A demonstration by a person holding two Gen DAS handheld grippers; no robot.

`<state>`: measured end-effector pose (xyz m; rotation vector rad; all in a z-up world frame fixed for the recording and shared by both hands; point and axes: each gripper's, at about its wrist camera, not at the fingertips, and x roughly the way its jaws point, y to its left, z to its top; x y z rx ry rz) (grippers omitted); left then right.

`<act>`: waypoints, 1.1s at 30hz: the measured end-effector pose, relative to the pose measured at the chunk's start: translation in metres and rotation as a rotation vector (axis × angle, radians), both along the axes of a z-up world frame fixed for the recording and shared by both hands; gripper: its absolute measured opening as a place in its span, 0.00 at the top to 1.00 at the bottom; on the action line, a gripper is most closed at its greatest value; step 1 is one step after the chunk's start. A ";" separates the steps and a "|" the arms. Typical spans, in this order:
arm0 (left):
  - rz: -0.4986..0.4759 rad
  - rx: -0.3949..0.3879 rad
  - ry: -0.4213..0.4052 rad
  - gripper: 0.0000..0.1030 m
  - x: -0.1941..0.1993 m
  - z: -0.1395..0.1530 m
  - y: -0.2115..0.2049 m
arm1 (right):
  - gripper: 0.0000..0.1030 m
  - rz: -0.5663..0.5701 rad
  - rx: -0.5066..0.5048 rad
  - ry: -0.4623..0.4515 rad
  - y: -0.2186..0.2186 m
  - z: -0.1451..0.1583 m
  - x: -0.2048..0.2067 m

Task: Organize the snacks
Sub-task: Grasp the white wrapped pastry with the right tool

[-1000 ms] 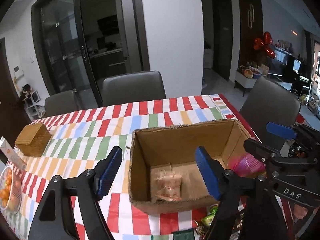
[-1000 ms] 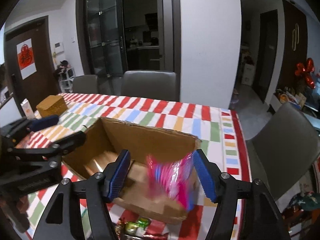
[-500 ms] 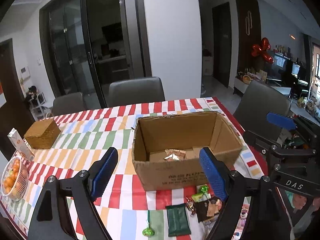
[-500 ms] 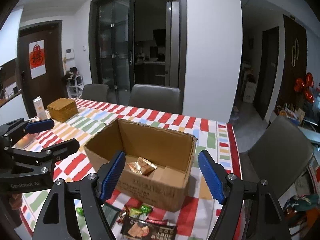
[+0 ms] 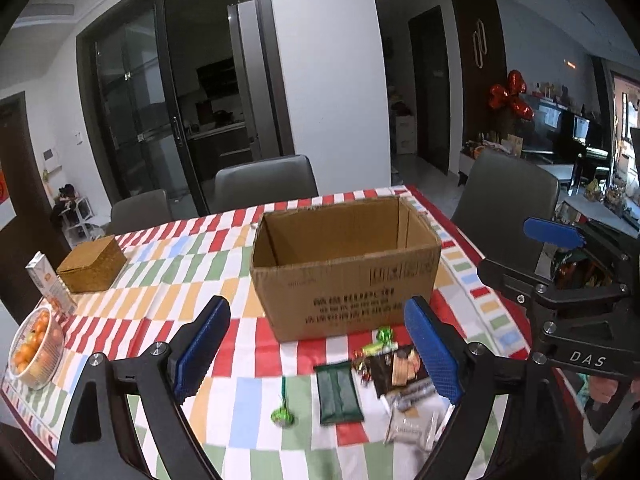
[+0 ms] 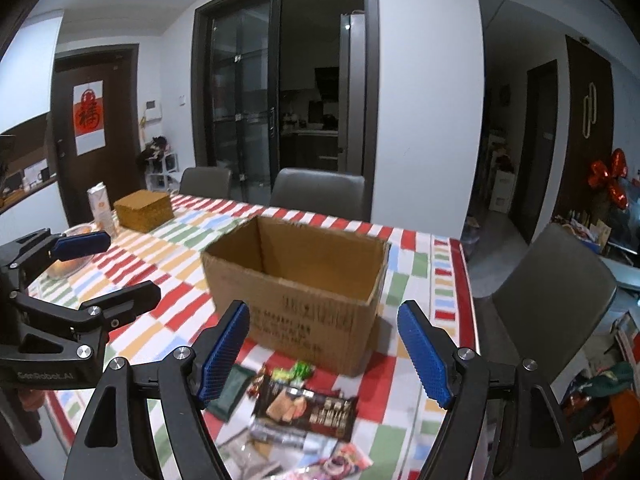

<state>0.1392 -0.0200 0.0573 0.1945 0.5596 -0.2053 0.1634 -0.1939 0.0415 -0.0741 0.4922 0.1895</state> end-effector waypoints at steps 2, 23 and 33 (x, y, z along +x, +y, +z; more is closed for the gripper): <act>0.004 -0.003 0.012 0.13 -0.008 -0.005 0.002 | 0.25 0.013 -0.006 0.015 0.002 -0.007 -0.007; 0.112 -0.022 0.227 0.13 -0.049 -0.096 0.034 | 0.25 0.164 -0.069 0.285 0.041 -0.094 -0.022; 0.158 -0.006 0.312 0.13 -0.041 -0.131 0.047 | 0.26 0.223 -0.108 0.434 0.058 -0.142 -0.005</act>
